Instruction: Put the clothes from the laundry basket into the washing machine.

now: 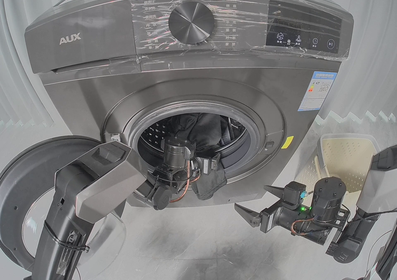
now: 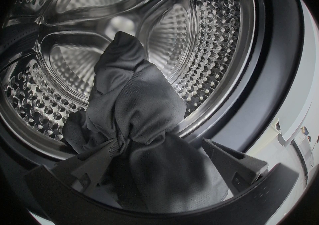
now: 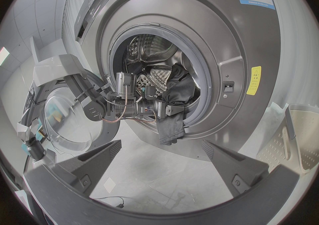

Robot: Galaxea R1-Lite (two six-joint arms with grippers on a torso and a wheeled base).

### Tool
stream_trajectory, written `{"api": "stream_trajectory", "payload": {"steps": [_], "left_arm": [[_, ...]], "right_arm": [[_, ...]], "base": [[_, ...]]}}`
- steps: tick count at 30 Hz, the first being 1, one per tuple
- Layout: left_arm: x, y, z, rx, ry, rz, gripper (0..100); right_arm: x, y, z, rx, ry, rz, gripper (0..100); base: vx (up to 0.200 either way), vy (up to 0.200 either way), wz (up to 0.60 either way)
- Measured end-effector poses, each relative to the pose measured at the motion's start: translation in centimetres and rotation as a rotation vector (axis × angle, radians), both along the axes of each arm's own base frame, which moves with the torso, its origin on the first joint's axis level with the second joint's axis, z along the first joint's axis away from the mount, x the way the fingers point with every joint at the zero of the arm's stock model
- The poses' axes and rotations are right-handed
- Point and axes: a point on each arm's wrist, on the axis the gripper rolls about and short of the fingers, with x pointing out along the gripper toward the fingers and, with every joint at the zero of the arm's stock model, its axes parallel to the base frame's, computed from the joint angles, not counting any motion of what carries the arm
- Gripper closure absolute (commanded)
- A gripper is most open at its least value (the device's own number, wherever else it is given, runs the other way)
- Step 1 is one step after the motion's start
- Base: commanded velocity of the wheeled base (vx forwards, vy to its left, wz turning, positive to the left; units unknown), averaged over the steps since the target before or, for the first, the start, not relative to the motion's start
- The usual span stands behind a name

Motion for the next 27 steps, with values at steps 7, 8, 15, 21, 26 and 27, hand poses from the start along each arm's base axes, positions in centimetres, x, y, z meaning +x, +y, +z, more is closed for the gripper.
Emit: {"api": "stream_trajectory", "payload": {"steps": [7,8,15,21,26,27], "left_arm": [[0.3,0.3,-1.3,0.015,0.016,0.007,100],[0.3,0.3,-1.4,0.017,0.017,0.006,100],[0.7,0.3,-1.5,0.013,0.009,0.01,100],[2.0,0.9,-0.2,-0.022,-0.051,0.047,100],[4.1,1.5,2.8,-0.096,-0.18,0.122,100],[4.5,1.7,3.3,-0.108,-0.202,0.137,100]], "right_arm": [[0.0,0.0,-0.1,-0.003,0.003,0.0,0],[0.0,0.0,-0.1,-0.003,0.003,0.0,0],[0.0,0.0,-0.1,-0.002,0.002,0.0,0],[0.0,0.0,0.0,-0.001,0.002,0.0,0],[0.0,0.0,0.0,-0.001,0.002,0.0,0],[0.0,0.0,0.0,0.0,0.002,0.0,0]], "base": [[0.0,0.0,0.0],[0.0,0.0,0.0],[0.0,0.0,0.0],[0.0,0.0,0.0],[0.0,0.0,0.0],[0.0,0.0,0.0]]}}
